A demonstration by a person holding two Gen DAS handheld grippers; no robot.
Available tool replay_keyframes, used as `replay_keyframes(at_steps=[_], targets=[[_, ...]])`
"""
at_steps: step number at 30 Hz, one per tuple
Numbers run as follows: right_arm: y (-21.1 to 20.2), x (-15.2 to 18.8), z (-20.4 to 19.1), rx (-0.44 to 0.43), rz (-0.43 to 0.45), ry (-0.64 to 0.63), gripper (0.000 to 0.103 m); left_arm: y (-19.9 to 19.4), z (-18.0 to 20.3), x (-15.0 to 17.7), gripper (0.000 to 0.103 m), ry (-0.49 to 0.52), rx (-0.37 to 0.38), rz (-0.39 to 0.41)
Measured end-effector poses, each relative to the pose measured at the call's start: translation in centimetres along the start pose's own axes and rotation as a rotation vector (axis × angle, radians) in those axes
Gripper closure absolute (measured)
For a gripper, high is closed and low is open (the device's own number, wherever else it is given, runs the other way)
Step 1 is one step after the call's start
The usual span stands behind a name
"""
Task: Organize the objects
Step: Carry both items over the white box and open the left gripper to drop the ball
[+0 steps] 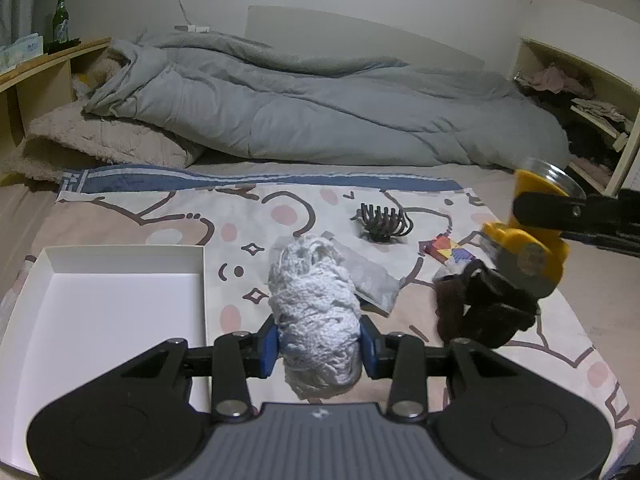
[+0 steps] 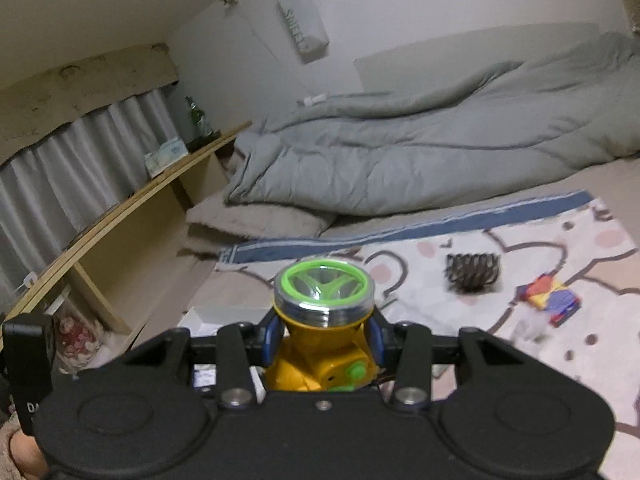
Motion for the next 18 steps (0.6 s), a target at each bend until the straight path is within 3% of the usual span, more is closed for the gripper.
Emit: replay_keyframes(at_steps=[8,18], targets=[[-0.6,1.5,1.1,0.087,-0.068,-0.003,0.059,-1.0,-0.7,1.2,0.062,0.009,0.006,-0.011],[1.3,3.1,-0.1,0.112,-0.126,-0.042,0.059,-1.8,-2.2,1.7,0.062,-0.014,-0.001,-0.02]])
Point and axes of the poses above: each gripper's, at about its wrist camera, not at the fingertips, and y roughly the way its jaws point, z to its right, x to its underside, the point moved 3 cm from there along y, roughly the way its jaws point, and after that the axes turned 3 degrees about -z, right-handed, at the moved point
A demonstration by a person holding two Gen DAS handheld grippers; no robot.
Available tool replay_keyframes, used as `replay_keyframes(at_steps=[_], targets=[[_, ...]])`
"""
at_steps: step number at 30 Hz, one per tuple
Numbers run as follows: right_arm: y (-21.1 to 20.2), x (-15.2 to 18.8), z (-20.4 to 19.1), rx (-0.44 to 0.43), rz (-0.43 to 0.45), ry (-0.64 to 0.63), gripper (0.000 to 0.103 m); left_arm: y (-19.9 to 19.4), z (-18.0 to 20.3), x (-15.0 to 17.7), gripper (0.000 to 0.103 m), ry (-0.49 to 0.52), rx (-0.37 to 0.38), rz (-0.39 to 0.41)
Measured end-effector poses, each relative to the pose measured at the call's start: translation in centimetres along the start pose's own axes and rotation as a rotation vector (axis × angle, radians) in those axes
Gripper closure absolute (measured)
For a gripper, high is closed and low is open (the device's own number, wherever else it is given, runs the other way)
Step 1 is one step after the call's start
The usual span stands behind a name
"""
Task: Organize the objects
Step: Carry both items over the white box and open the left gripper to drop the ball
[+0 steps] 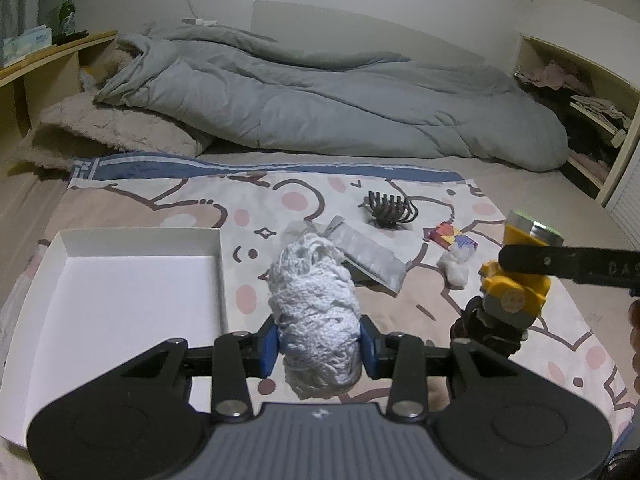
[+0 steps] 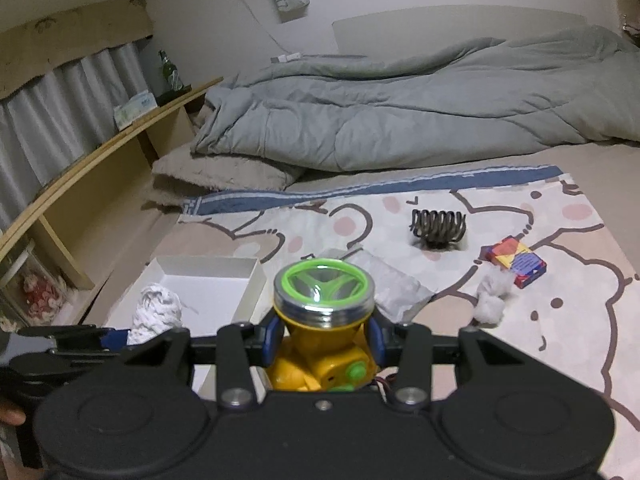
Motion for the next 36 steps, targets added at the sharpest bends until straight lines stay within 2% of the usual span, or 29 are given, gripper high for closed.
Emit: replay_keyframes(at_steps=[9,18,21,27,30,33,36], targets=[[2.3,-0.7,-4.3,-0.048,0.015,-0.03,0.059,-1.4,-3.4,-0.5,0.062,-0.062,-0.047,0.044],[3.5,-2.0,-10.8,-0.219,0.083,-0.015,0.059,-4.3,-8.7,-0.9,0.062,-0.145,-0.146,0.135],[4.5,-2.1,-13.0,-0.27,0.079,0.002,0.059,-5.0,-10.5,-0.5,0.062,-0.168,-0.184,0.154],[7.4,-1.1,-16.7,-0.345,-0.016,0.05,0.059,-5.8,-14.4,1.3,0.062,-0.191,-0.242,0.132],[10.0,0.0,-18.3,-0.349,-0.106,0.095,0.059,-5.8,-16.2,2.4,0.062,-0.213,-0.272,0.108],[12.7,1.3,-19.3,-0.32,-0.198,0.126,0.059,-5.2,-17.5,3.4,0.062,-0.21,-0.287,0.065],[15.8,2.9,-20.2,-0.233,-0.307,0.129,0.06,-4.4,-18.1,4.4,0.062,-0.188,-0.284,0.012]])
Point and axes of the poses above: each gripper's, at about its wrist camera, not at the fingertips, and y roughly the way its jaws point, z to its right, x to its underside, the point moved 3 cm from there along y, roughly the way its jaws point, and after that the axes turned 3 degrees about -z, right-handed, at the moved point
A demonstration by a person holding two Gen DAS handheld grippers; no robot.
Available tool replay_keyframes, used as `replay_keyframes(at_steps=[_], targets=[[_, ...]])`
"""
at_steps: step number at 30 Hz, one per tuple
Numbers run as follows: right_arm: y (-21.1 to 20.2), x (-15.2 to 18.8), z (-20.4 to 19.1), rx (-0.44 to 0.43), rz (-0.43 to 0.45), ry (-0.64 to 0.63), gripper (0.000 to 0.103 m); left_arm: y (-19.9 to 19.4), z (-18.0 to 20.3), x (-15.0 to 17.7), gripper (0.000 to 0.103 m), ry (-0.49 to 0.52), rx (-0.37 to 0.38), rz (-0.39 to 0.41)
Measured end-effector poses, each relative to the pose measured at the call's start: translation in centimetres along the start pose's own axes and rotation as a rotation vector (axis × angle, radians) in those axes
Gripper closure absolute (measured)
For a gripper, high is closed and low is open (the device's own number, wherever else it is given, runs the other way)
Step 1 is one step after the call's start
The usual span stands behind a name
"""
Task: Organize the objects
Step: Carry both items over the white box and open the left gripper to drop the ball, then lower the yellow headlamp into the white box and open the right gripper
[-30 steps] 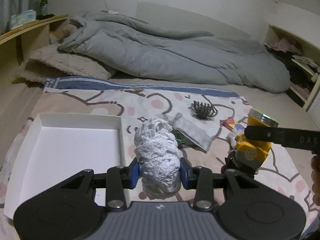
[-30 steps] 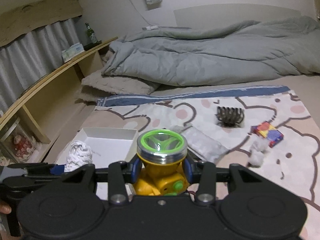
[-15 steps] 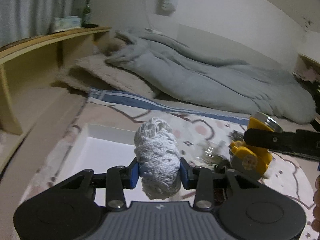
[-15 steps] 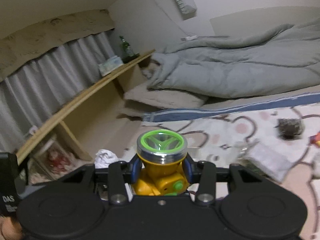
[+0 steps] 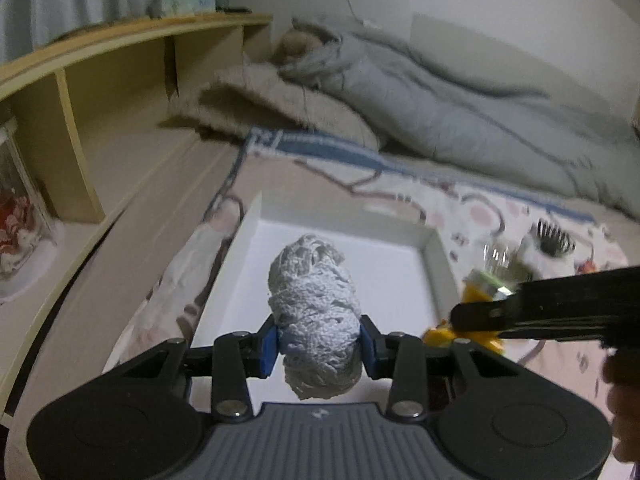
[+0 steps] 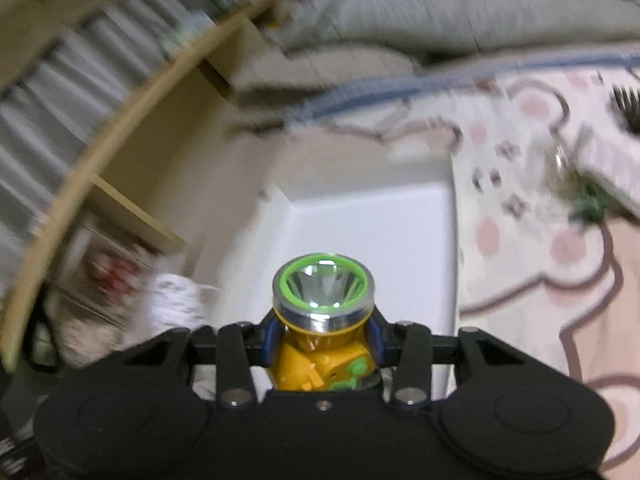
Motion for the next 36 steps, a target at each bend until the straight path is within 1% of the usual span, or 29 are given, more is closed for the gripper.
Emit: replay_keyframes(at_steps=[4,7,10,12,14,17,20,21,22,23,25,26,28,30,31,32,33,36], targets=[[3.8,1.2,0.4,0.121,-0.109,0.001,0.06,1.9,0.2,1.3,0.062,0.068,0.026,-0.074],[5.6,1.9,0.4,0.185,-0.138,-0.031,0.06,3.6,0.3,2.2,0.062,0.113,0.05,-0.13],[6.2,2.0,0.3,0.208,-0.136,-0.062,0.06,5.1,0.6,3.1,0.062,0.142,0.066,-0.185],[6.5,1.8,0.4,0.235,-0.148,-0.066,0.049,6.2,0.8,3.6,0.062,0.156,0.074,-0.22],[6.5,1.6,0.5,0.237,-0.158,-0.07,0.049,7.2,1.0,3.9,0.061,0.166,0.079,-0.249],[6.3,1.3,1.0,0.244,-0.177,-0.052,0.046,8.1,1.3,4.2,0.06,0.171,0.089,-0.291],[6.0,1.0,1.3,0.228,-0.191,-0.043,0.043,8.0,1.4,4.1,0.055,0.151,0.092,-0.303],[5.8,0.8,1.3,0.219,-0.19,-0.044,0.042,7.7,1.4,4.0,0.048,0.144,0.095,-0.295],[5.6,0.8,1.3,0.217,-0.188,-0.047,0.041,7.4,1.3,3.8,0.037,0.135,0.092,-0.286],[5.5,0.7,1.2,0.218,-0.184,-0.049,0.039,7.1,1.3,3.5,0.033,0.126,0.086,-0.276],[4.9,0.5,1.1,0.214,-0.171,-0.06,0.038,6.5,1.2,3.1,0.032,0.116,0.087,-0.256],[4.7,0.4,1.0,0.208,-0.165,-0.068,0.039,6.2,1.1,2.9,0.032,0.11,0.093,-0.247],[4.0,0.2,0.6,0.188,-0.151,-0.098,0.047,5.6,1.1,2.8,0.034,0.105,0.104,-0.232],[3.4,0.3,0.3,0.178,-0.153,-0.116,0.06,5.2,1.2,2.7,0.035,0.105,0.108,-0.222],[3.1,0.5,0.3,0.176,-0.158,-0.119,0.065,5.1,1.2,2.7,0.038,0.107,0.111,-0.221],[2.9,0.6,0.3,0.179,-0.163,-0.122,0.073,5.3,1.4,2.6,0.04,0.11,0.114,-0.225],[2.7,0.8,0.3,0.177,-0.173,-0.129,0.078,5.3,1.5,2.6,0.042,0.113,0.115,-0.229],[3.4,1.1,-0.2,0.139,-0.193,-0.162,0.087,5.8,2.1,2.8,0.045,0.141,0.114,-0.245]])
Point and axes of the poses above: each gripper's, at about its wrist camera, not at the fingertips, and y roughly the way its jaws point, z to its right, x to its underside, the point moved 3 cm from there along y, roughly the way its jaws point, and after that the axes turned 3 degrees about -z, right-handed, at the moved point
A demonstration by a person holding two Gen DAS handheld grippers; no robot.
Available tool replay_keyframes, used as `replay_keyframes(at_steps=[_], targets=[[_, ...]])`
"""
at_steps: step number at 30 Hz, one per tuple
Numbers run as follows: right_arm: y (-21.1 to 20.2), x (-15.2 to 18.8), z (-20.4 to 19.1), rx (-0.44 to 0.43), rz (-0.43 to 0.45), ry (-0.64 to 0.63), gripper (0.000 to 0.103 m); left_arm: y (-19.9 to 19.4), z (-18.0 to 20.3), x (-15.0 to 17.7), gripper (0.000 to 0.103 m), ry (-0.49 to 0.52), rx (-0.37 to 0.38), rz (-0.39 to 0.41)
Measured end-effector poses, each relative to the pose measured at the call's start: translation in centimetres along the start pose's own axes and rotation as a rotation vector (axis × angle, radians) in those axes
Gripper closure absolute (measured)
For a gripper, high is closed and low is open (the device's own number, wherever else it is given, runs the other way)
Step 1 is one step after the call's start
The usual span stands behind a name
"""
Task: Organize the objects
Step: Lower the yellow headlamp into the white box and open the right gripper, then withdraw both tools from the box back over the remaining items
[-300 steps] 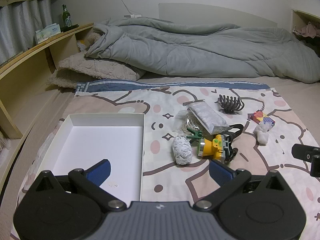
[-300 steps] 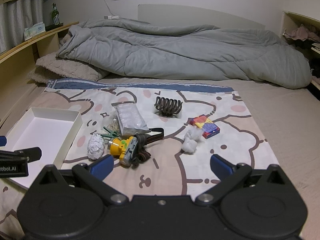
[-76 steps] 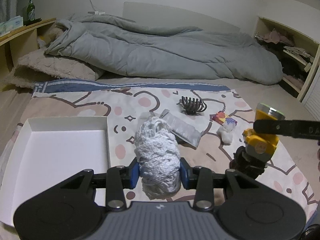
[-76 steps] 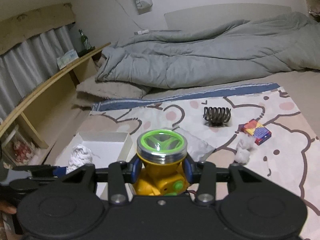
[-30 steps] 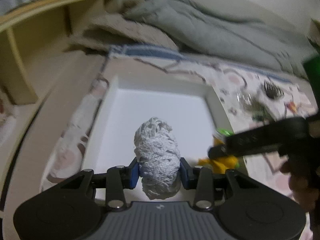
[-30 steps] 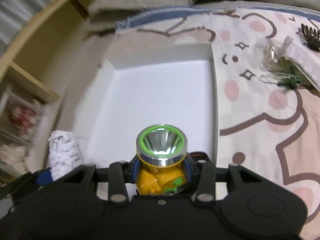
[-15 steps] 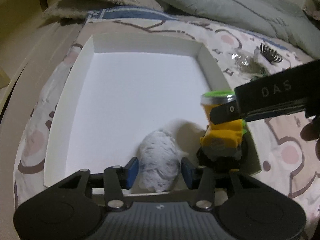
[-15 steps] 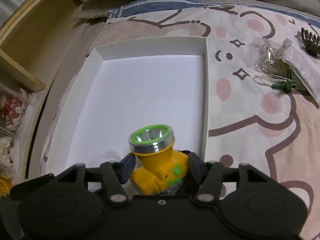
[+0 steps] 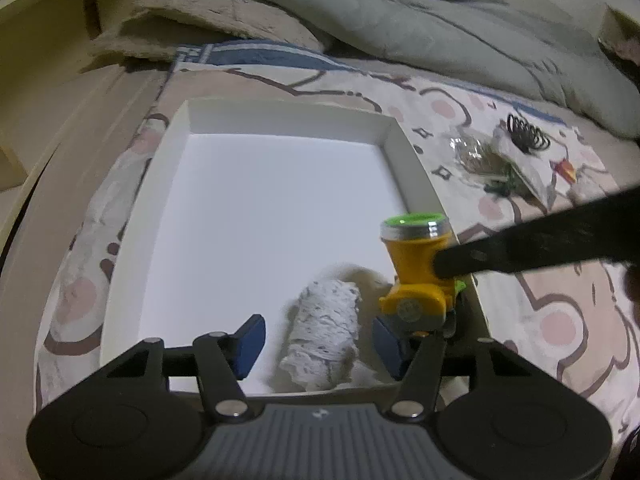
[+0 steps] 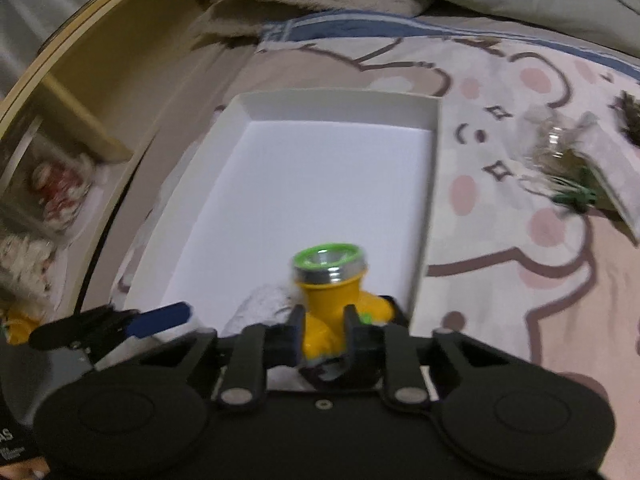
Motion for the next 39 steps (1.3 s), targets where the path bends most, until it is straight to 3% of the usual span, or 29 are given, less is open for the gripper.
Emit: replay_keyframes(at_steps=[4,7,14,21,23,25,28,33,35,39], targets=[[2.3,-1.4,-0.3,-0.032,0.039,0.004,0.094,1.0,0.7,-0.1,0.052,0.029,-0.024,-0.032],[2.3,-2.1,0.0,-0.038,0.061,0.045,0.093,1.7,1.1,0.0,0.057,0.038,-0.033,-0.06],[0.3,-2.2,0.9,-0.027,0.067,0.034,0.088,3.2,1.1,0.0,0.058,0.037,-0.104,-0.108],[-1.4,-1.8,2.0,-0.041,0.063,0.019,0.082,0.0,0.8,-1.0,0.056,-0.042,-0.07,-0.023],[-2.1,-1.7,2.0,-0.053,0.079,0.004,0.081,-1.2,0.8,-1.2,0.052,-0.066,-0.071,0.005],[-2.9,-1.6,1.8,-0.053,0.101,-0.027,0.076,-2.1,0.7,-1.4,0.044,-0.091,-0.078,0.026],[-3.8,-1.0,1.8,-0.011,0.127,-0.081,0.062,-3.0,0.5,-1.6,0.032,-0.143,-0.095,0.03],[-4.9,0.0,2.2,0.054,0.155,-0.148,0.03,-3.9,0.2,-1.6,0.014,-0.175,-0.129,0.037],[-5.5,0.4,2.2,0.082,0.175,-0.187,0.024,-4.2,0.2,-1.5,0.004,-0.184,-0.133,0.043],[-6.3,1.2,2.6,0.114,0.2,-0.223,0.015,-4.8,0.3,-1.3,0.002,-0.184,-0.152,0.049]])
Point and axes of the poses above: each gripper's, at about its wrist camera, not at the fingertips, and y roughly the way its jaws point, z to its right, x to its underside, the point moved 3 cm from there along y, roughly the way its jaws point, and after that the axes turned 3 degrees about -z, right-handed, at the moved point
